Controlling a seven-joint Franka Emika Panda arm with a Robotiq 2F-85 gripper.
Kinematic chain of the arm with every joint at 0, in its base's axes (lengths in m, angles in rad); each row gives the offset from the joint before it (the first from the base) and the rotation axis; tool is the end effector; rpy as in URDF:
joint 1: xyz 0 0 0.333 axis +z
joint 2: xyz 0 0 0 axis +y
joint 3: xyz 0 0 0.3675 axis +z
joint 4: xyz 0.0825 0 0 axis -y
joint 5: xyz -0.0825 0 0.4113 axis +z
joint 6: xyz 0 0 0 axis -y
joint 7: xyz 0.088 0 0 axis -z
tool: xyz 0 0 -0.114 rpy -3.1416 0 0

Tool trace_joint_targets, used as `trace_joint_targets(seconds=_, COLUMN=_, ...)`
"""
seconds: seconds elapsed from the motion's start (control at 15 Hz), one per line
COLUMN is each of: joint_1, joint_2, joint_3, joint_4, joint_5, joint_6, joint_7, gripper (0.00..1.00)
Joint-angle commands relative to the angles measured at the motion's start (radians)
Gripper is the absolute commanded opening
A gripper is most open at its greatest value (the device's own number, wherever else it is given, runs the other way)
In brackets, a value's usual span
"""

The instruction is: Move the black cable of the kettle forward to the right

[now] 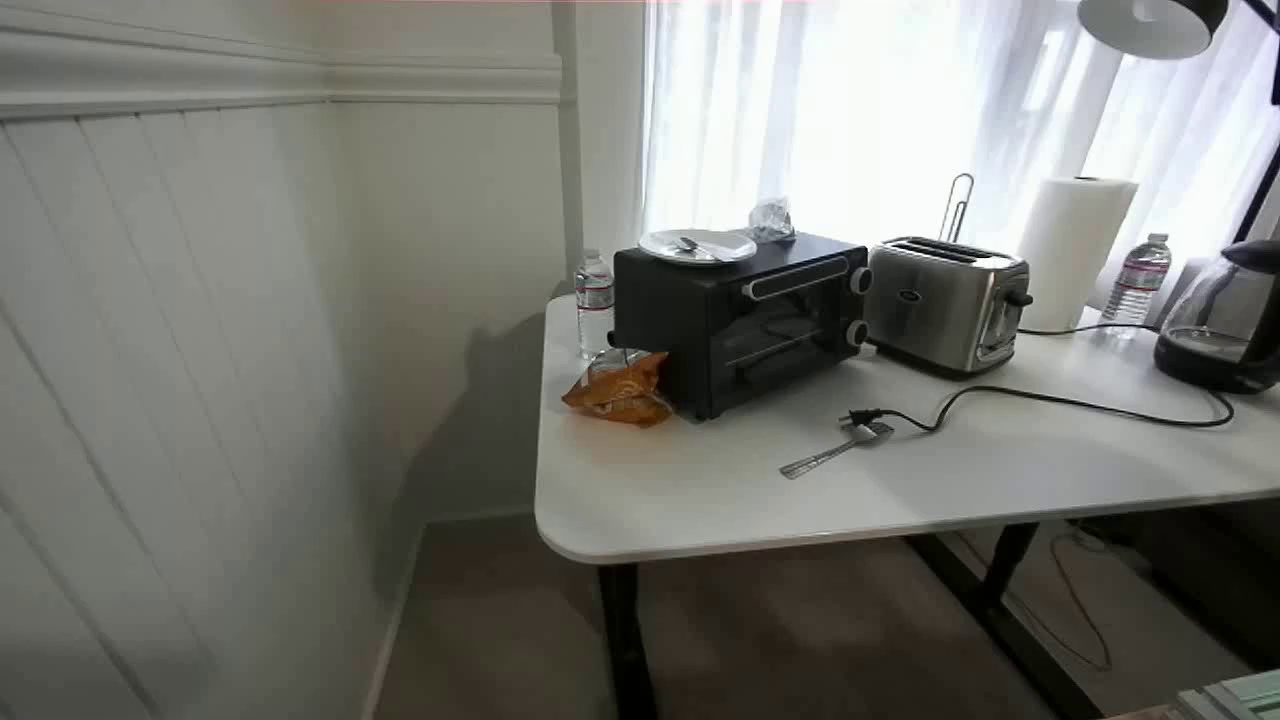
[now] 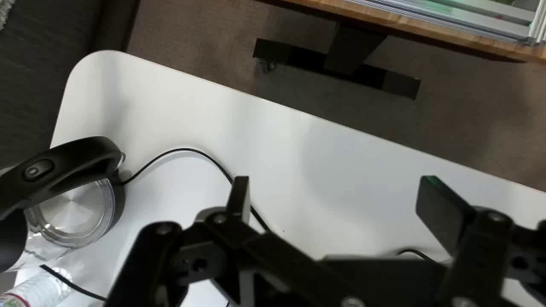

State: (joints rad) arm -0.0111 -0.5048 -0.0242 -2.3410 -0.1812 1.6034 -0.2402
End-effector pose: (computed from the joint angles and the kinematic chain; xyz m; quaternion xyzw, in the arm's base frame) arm 0.3719 -0.0344 0.5365 0.9829 0.1167 -0.1259 0.0672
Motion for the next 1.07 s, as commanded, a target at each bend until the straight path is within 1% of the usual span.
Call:
trace_joint_targets(seconds=0.0, joint_1=0.013, joint_2=0.001, joint_3=-0.011, joint_4=0.002, joint_5=-0.004, joint_6=-0.002, joint_7=0.005, gripper=1.0)
trace_joint_targets(seconds=0.4, joint_1=0.013, joint_2=0.001, joint_3=-0.011, joint_4=0.002, joint_5=-0.004, joint_6=-0.002, joint_7=0.005, gripper=1.0)
trace_joint_targets(seconds=0.47, joint_1=0.017, joint_2=0.009, joint_3=0.009, joint_4=0.008, joint_5=0.017, joint_6=-0.039, joint_7=0.051, gripper=1.0)
trace_joint_targets(seconds=0.53, joint_1=0.032, joint_2=-0.002, joint_3=0.021, joint_4=-0.01, joint_5=0.043, joint_6=-0.026, joint_7=0.071, gripper=1.0)
trace_joint_targets(seconds=0.6, joint_1=0.037, joint_2=0.0, joint_3=0.043, joint_4=-0.016, joint_5=0.073, joint_6=-0.039, joint_7=0.138, gripper=1.0)
trace_joint_targets(seconds=0.73, joint_1=0.06, joint_2=-0.005, joint_3=0.069, joint_4=-0.032, joint_5=0.178, joint_6=-0.034, joint_7=0.235, gripper=1.0)
trace_joint_targets(seconds=0.8, joint_1=0.063, joint_2=-0.002, joint_3=0.085, joint_4=-0.038, joint_5=0.235, joint_6=-0.015, joint_7=0.311, gripper=1.0)
trace_joint_targets(seconds=1.0, joint_1=0.059, joint_2=0.01, joint_3=0.126, joint_4=-0.062, joint_5=0.331, joint_6=0.058, joint_7=0.475, gripper=1.0)
